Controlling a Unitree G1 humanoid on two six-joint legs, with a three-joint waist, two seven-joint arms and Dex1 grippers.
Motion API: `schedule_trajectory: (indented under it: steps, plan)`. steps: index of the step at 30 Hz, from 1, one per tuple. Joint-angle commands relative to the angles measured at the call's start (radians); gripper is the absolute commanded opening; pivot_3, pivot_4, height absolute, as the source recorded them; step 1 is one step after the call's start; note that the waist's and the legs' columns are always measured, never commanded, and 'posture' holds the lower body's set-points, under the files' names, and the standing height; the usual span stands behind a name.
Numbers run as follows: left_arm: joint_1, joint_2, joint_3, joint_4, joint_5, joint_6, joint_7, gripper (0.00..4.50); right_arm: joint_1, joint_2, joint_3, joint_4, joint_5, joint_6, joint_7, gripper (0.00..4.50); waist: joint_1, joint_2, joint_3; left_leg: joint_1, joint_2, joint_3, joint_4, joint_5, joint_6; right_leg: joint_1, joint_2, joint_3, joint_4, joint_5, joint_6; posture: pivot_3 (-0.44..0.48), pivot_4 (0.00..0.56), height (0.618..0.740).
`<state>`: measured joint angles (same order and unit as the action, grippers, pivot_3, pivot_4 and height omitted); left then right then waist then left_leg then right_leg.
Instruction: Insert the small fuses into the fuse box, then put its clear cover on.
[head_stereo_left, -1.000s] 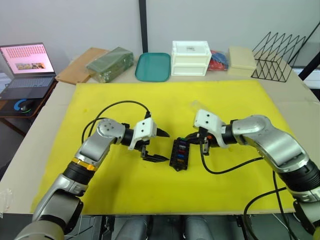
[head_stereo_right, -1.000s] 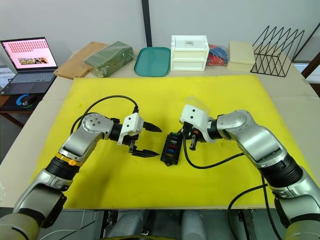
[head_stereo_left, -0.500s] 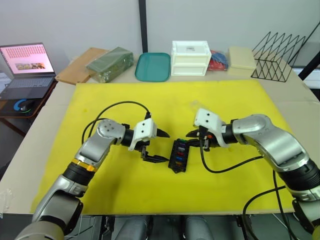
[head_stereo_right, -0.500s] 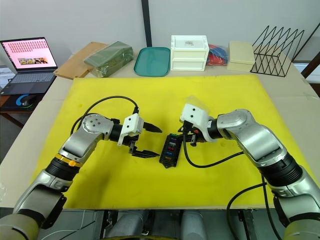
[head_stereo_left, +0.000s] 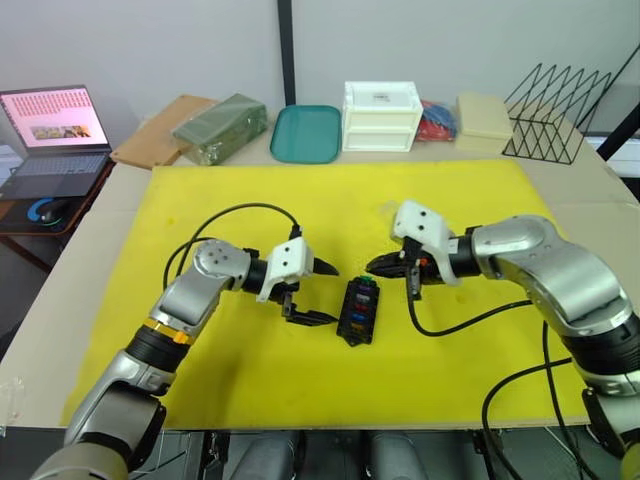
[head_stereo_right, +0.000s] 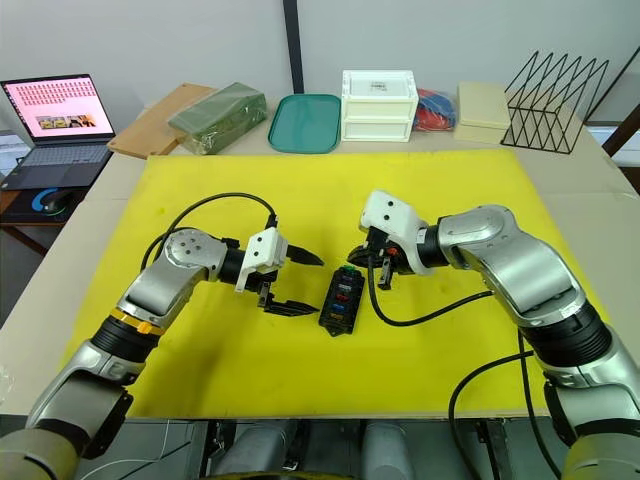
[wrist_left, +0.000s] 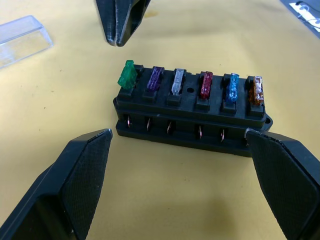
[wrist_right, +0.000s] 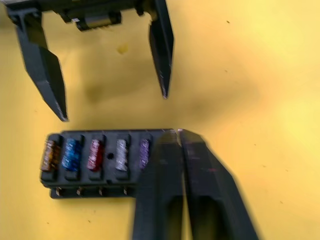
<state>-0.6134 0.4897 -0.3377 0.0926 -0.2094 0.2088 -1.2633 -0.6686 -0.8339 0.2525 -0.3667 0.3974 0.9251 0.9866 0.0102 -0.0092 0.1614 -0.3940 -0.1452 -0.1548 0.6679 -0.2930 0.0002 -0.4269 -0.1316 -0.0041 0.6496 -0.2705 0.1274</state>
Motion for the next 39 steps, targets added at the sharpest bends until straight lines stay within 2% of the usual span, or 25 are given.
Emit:
schedule_trajectory:
  steps: [1, 15, 24, 33, 39]
  plan:
    - [0.002, 0.001, 0.016, -0.028, -0.004, -0.015, 0.002, 4.50, 0.003, 0.016, -0.022, -0.002, 0.004, -0.019, -0.008, 0.02, 0.000, 0.000, 0.000, 0.000, 0.000, 0.000, 0.000, 0.000, 0.000, 0.000, 0.000, 0.000, 0.000, 0.000, 0.000, 0.000, 0.150, 0.740]
    - [0.008, 0.007, 0.019, -0.037, -0.003, -0.014, 0.003, 4.50, 0.048, 0.042, 0.014, 0.090, -0.056, -0.079, -0.023, 0.02, -0.001, 0.000, 0.000, 0.000, 0.000, 0.000, 0.000, 0.000, 0.000, 0.000, 0.000, 0.000, 0.000, 0.000, 0.000, 0.000, 0.150, 0.740]
    - [0.015, 0.014, 0.017, -0.044, -0.002, -0.015, 0.001, 4.50, 0.075, 0.041, 0.028, 0.077, -0.071, -0.096, -0.009, 0.02, -0.001, 0.000, 0.000, 0.000, 0.000, 0.000, 0.000, 0.000, 0.000, 0.000, 0.000, 0.000, 0.000, 0.000, 0.000, 0.000, 0.150, 0.740]
    - [0.013, 0.009, 0.015, -0.042, -0.002, -0.015, 0.003, 4.50, 0.072, 0.049, -0.005, 0.065, -0.076, -0.103, -0.034, 0.02, -0.001, 0.000, 0.000, 0.000, 0.000, 0.000, 0.000, 0.000, 0.000, 0.000, 0.000, 0.000, 0.000, 0.000, 0.000, 0.000, 0.150, 0.740]
    - [0.010, 0.007, 0.015, -0.037, -0.001, -0.018, 0.003, 4.50, 0.045, 0.055, -0.062, 0.017, -0.009, -0.057, -0.028, 0.02, -0.001, 0.000, 0.000, 0.000, 0.000, 0.000, 0.000, 0.000, 0.000, 0.000, 0.000, 0.000, 0.000, 0.000, 0.000, 0.000, 0.150, 0.740]
